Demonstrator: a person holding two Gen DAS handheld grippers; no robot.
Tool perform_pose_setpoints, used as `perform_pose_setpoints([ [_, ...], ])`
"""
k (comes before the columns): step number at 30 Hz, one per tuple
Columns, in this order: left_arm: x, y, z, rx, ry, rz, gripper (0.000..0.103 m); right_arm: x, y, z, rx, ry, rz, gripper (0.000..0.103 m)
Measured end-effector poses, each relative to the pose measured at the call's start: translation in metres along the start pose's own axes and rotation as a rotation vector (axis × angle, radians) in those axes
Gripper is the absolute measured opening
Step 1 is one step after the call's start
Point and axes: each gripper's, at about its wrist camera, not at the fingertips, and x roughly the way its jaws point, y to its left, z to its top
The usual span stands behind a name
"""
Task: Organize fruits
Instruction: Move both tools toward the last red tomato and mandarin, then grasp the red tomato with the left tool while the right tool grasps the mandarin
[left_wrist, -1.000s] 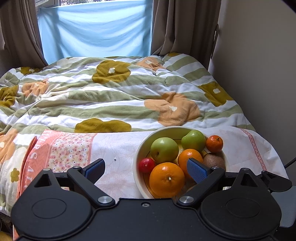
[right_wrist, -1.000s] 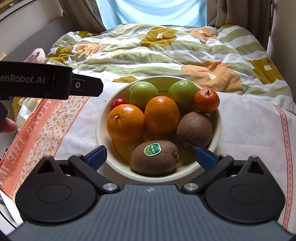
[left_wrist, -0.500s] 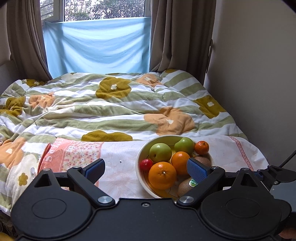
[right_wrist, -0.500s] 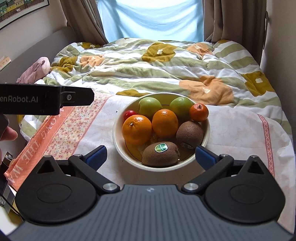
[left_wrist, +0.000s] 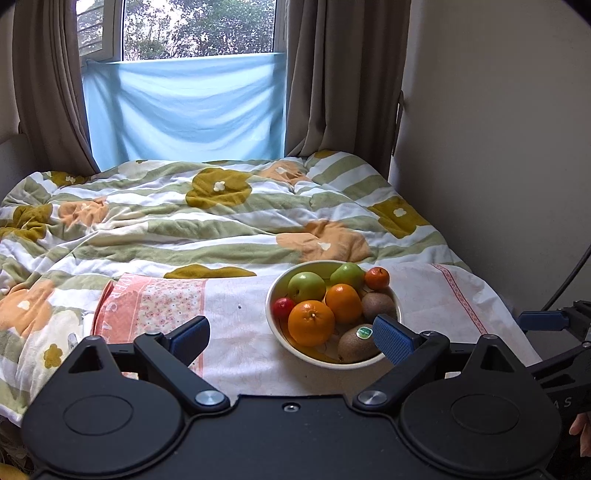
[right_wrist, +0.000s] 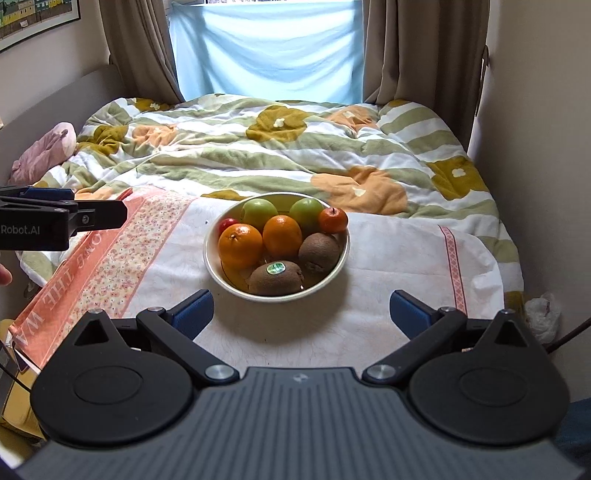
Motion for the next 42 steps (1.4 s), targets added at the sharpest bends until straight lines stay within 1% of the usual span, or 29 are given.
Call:
perform_pose_setpoints([
  [5, -0.006, -0.008, -0.021, 0.007, 0.039, -0.029, 0.097, -0.012, -0.014, -0.021, 0.035, 0.020, -0.038, 0.103],
  [8, -0.003, -0.017, -0.033, 0.017, 0.067, -0.045, 0.097, -0.017, -0.023, -0.038, 0.062, 0.034, -0.021, 0.103],
  [12, 0.005, -0.032, -0.049, 0.022, 0.106, -0.072, 0.097, -0.015, -0.029, -0.061, 0.040, 0.076, -0.032, 0.103],
  [15, 0.014, -0.047, -0.057, 0.035, 0.137, -0.085, 0.097, -0.009, -0.036, -0.078, 0.047, 0.108, -0.023, 0.103],
  [21, 0.043, -0.082, -0.069, 0.102, 0.209, -0.136, 0.097, 0.007, -0.040, -0.109, 0.032, 0.162, -0.012, 0.103],
  [25, 0.064, -0.108, -0.076, 0.174, 0.256, -0.175, 0.097, 0.015, -0.042, -0.123, 0.048, 0.178, 0.001, 0.103],
  [29, 0.080, -0.133, -0.080, 0.239, 0.288, -0.215, 0.090, 0.021, -0.035, -0.133, 0.020, 0.184, -0.003, 0.103],
  [30, 0.085, -0.139, -0.082, 0.254, 0.296, -0.225, 0.089, 0.023, -0.034, -0.135, 0.016, 0.188, 0.002, 0.101],
  [32, 0.093, -0.150, -0.085, 0.283, 0.313, -0.244, 0.084, 0.025, -0.031, -0.139, 0.012, 0.191, 0.009, 0.095],
  [34, 0.099, -0.159, -0.088, 0.312, 0.329, -0.258, 0.080, 0.027, -0.029, -0.142, 0.011, 0.191, 0.008, 0.094],
  [37, 0.109, -0.169, -0.092, 0.346, 0.350, -0.263, 0.077, 0.031, -0.029, -0.144, 0.027, 0.192, 0.020, 0.094],
  [42, 0.124, -0.176, -0.096, 0.363, 0.389, -0.273, 0.064, 0.037, -0.029, -0.147, 0.038, 0.206, 0.028, 0.090],
])
